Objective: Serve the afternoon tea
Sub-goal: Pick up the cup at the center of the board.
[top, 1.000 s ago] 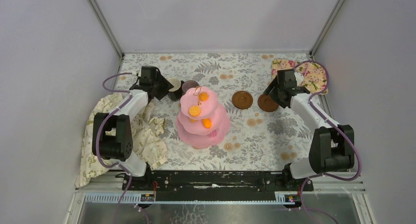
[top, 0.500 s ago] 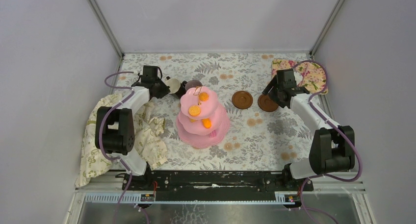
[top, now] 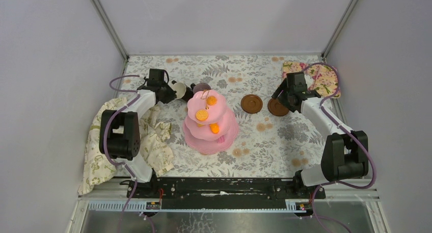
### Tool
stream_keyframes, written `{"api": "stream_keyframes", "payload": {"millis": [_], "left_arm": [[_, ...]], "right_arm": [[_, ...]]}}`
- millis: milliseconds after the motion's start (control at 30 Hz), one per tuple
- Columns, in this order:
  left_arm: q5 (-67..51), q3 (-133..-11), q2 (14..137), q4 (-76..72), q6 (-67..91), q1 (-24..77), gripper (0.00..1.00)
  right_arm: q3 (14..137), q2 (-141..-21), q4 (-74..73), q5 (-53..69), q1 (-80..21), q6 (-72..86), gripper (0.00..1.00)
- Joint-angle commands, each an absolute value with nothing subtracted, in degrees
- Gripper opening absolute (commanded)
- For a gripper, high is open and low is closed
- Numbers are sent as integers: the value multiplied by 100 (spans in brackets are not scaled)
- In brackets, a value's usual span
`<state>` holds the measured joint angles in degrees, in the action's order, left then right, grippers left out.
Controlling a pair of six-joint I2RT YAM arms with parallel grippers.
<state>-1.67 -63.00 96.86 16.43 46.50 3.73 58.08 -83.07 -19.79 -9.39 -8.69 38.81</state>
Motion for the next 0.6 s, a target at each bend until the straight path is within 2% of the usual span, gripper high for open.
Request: {"api": "stream_keyframes", "payload": {"millis": [0,567], "left_arm": [[-3,-6394,9552,1609,4556,371,0],[1009,-6202,8495,1356,4682,364,0]], "right_arm": [[5911,-8123,-1798,-959,-961,3788,74],[5762,-8096,-1689,-1045,-1040,3836,73]]}}
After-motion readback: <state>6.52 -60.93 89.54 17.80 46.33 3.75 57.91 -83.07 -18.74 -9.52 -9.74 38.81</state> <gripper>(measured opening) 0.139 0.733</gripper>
